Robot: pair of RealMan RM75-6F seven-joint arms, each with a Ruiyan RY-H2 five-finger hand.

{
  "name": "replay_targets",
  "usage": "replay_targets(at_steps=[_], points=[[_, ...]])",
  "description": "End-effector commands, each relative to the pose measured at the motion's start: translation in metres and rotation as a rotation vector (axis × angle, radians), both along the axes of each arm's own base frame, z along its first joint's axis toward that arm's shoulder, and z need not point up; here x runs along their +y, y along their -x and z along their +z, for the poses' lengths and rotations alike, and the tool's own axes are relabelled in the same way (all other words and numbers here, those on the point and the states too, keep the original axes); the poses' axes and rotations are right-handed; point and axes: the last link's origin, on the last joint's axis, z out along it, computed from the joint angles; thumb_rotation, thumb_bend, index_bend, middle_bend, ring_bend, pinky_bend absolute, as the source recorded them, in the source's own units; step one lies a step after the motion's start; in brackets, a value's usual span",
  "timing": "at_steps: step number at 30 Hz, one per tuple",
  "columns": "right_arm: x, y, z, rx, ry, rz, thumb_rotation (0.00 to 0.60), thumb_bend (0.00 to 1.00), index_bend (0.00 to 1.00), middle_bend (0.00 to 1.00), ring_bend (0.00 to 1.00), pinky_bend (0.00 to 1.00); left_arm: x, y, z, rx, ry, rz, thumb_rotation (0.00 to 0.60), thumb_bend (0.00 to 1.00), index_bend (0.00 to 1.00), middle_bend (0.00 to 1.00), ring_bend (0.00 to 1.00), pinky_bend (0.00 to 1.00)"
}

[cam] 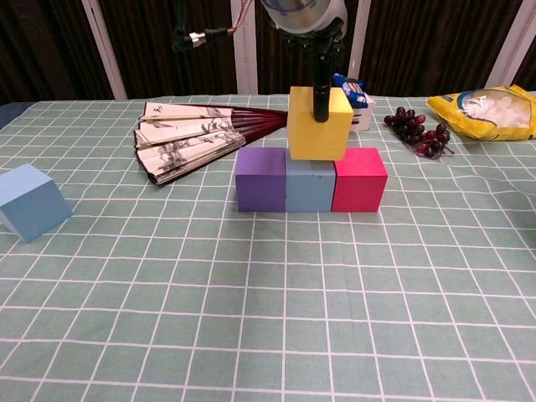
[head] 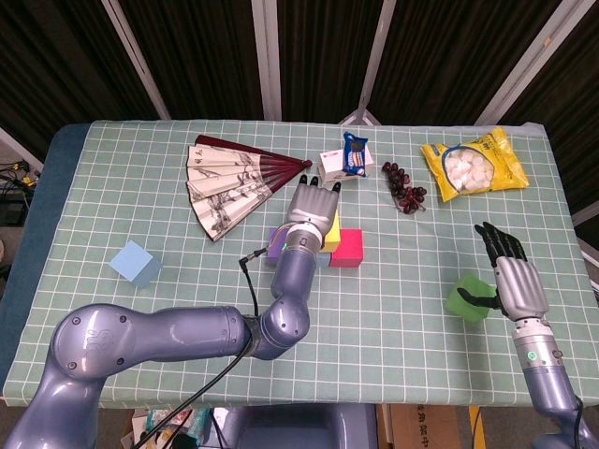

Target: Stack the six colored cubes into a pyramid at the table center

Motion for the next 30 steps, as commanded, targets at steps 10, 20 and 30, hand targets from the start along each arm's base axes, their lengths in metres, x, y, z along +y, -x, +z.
replay_targets(at_steps=[10, 20, 30], points=[[-0.001, 0.002, -0.001, -0.005, -0.007, -0.008, 0.6, 0.21, 0.0, 0.02, 0.0, 0.0, -0.001, -0.008, -0.017, 0.012, 0.016, -0.011, 0.6, 0.31, 0.0, 0.41, 0.07, 0.0], [-0.001, 0.003, -0.002, -0.012, -0.013, -0.014, 0.6, 0.21, 0.0, 0.02, 0.0, 0.0, 0.0, -0.013, -0.021, -0.004, 0.013, -0.028, 0.6, 0.32, 0.0, 0.41, 0.07, 0.0], [-0.001, 0.003, -0.002, -0.013, -0.014, -0.016, 0.6, 0.21, 0.0, 0.02, 0.0, 0.0, -0.001, -0.012, -0.026, 0.0, 0.017, -0.035, 0.6, 0.32, 0.0, 0.41, 0.07, 0.0]])
